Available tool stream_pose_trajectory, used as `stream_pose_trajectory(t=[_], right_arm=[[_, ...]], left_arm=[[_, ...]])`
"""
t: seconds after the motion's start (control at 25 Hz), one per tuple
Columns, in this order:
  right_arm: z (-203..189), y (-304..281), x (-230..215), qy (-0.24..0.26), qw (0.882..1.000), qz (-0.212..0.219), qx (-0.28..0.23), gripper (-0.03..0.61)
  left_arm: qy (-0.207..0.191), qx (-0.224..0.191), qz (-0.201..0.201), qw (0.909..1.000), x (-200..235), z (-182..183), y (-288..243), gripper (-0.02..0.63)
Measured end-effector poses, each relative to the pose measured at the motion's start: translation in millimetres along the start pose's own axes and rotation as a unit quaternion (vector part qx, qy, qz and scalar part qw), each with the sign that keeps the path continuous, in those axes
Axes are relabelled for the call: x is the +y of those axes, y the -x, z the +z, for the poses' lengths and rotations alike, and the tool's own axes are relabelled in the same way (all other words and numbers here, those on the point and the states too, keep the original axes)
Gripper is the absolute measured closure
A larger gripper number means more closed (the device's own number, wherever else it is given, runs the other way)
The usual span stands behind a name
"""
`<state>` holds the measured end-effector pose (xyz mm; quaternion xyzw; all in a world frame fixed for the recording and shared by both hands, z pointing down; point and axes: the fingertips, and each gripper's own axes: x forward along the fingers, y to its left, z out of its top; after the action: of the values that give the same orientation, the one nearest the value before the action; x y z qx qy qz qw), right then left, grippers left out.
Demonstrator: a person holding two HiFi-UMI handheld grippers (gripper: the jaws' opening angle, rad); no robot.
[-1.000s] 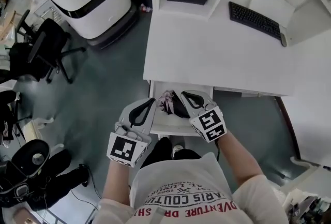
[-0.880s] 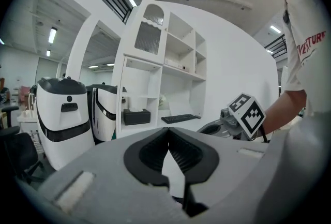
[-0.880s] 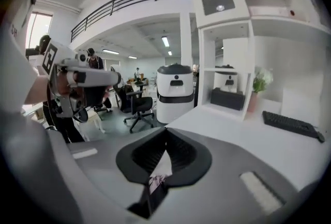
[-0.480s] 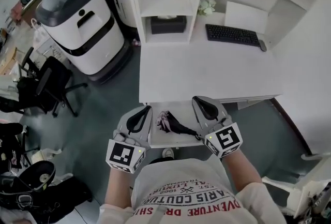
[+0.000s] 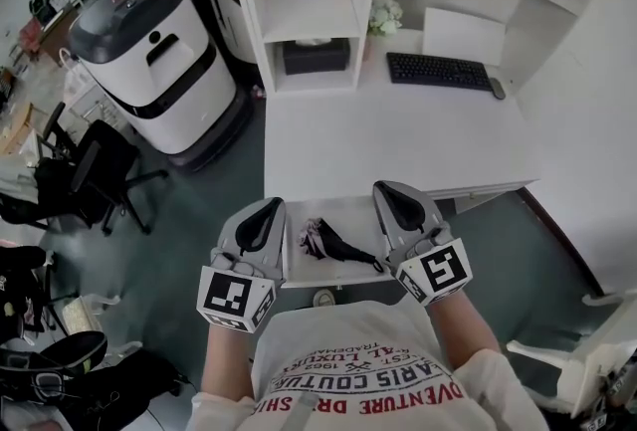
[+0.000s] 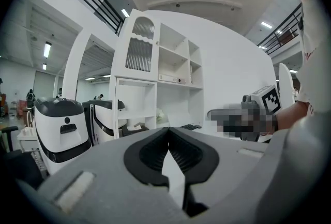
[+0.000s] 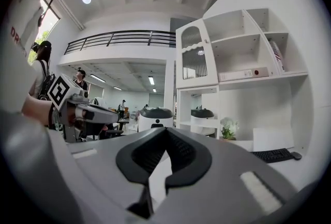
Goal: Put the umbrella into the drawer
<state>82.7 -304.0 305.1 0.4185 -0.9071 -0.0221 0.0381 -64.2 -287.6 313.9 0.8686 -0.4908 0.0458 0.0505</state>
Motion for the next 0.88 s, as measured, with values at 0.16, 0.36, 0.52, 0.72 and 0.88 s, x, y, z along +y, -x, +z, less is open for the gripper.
stream_pose_trajectory(t=[0.16,0.36,0.52,0.72,0.88], right_arm=[[-3,-2,6,-0.002,1.0,0.006,0.006,0.578],[-8,-5,10,0.001,1.0,0.011,0.018,0.578],[-11,-9,13,0.0,1.0,0.015,0.023,0.578],[-11,-14,13,-0.004,0.999,0.017,0.028,0.578],[-14,-20,14,-0.003,0.999,0.02,0.032,0.578]], left_arm=[[0.0,0.002,0.003,1.0,1,0,1,0.609],[-0.001,0.005,0.007,1.0,3,0,1,0.609],[0.002,0.001,0.009,1.0,5,0,1,0.609],[0.001,-0.005,0.011,0.9999,10,4,1,0.609],[-0.001,-0.009,0.011,0.9999,12,8,0,0.609]])
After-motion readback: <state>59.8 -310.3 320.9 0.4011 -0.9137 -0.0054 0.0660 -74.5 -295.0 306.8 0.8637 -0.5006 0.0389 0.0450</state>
